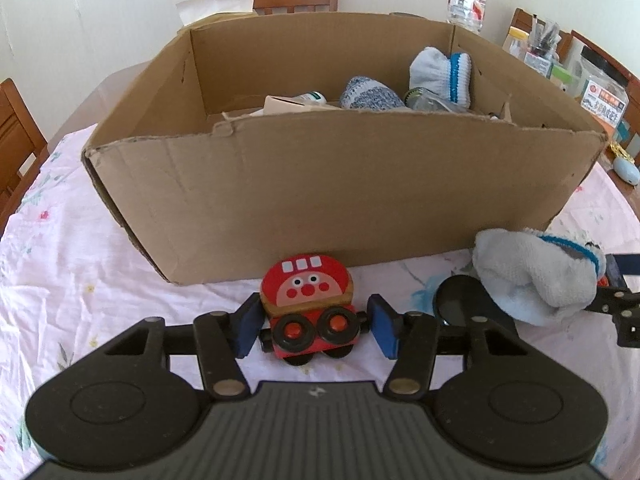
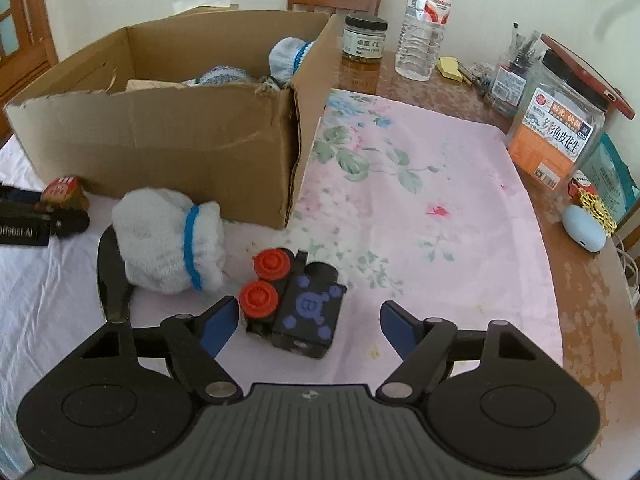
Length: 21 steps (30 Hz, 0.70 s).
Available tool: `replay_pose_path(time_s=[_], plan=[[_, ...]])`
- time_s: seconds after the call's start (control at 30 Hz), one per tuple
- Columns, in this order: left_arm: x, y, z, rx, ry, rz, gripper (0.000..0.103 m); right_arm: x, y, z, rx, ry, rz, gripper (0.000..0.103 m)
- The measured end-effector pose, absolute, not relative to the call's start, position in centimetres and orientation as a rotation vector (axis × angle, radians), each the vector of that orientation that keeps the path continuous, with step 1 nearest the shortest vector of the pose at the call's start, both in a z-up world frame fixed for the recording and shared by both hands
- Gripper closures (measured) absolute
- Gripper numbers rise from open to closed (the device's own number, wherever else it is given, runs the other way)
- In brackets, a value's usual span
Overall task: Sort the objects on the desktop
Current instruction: 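Grasp the red face toy car with the left tool while the right tool grasps the black red-wheeled block, then carry the red toy car and black wheeled block up over the cardboard box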
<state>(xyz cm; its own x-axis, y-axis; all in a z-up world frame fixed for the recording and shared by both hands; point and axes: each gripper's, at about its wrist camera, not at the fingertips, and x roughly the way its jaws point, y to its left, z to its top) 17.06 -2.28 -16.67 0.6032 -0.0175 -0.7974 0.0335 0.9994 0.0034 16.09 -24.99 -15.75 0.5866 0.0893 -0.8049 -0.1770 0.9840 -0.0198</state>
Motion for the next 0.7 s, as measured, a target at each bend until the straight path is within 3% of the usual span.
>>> replay_pose_path(time_s=[0.23, 0.7], plan=[[17.1, -1.9, -16.8, 0.009, 0.92, -0.032, 0.048, 16.6, -24.7, -16.0, -0.062, 0.952, 0.13, 0.046], [16.6, -1.7, -15.2, 0.036, 0.91, -0.126, 0.048, 16.0, -25.5, -14.8, -0.1, 0.954, 0.173, 0.048]])
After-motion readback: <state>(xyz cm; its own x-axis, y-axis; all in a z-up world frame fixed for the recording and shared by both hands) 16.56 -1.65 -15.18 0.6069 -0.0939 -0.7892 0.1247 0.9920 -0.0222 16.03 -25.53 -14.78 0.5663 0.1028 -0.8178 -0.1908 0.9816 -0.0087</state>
